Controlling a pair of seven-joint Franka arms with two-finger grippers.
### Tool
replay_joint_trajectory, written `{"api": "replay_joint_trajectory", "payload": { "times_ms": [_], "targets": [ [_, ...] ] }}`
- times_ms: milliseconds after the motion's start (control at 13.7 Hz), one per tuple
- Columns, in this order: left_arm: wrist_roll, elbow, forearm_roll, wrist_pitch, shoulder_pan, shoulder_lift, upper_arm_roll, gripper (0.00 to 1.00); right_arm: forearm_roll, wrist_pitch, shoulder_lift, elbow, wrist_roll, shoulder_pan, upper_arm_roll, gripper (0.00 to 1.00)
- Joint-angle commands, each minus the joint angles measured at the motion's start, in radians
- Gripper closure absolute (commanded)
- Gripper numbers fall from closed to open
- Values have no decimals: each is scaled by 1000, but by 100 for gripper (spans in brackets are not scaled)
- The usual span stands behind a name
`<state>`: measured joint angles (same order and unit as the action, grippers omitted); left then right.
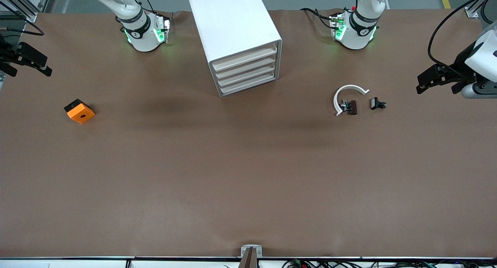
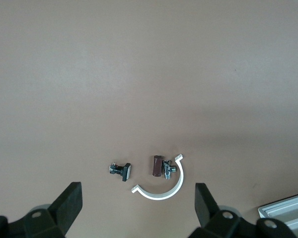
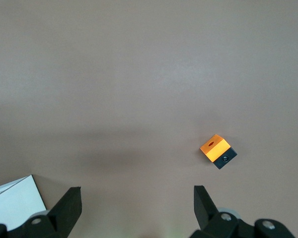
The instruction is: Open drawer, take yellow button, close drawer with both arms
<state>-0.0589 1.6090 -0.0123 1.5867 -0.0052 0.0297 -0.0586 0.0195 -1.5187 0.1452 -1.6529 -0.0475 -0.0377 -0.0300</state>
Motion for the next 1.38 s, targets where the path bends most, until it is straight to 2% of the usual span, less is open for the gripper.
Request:
{"api": "replay_joint_trajectory", "payload": {
  "times_ms": [0,729,1312],
  "targets": [
    [11,-26,6,-21,5,-8,-4,0,5,0,20,-15,6,9,-5,0],
    [-10,-17,12,-25,17,-36,3,0,5,-1,20,-18,6,9,-5,0],
    [-18,-14,2,7,50,-154,5,0,5,-8,20,-18,6,12,-5,0]
  ]
}}
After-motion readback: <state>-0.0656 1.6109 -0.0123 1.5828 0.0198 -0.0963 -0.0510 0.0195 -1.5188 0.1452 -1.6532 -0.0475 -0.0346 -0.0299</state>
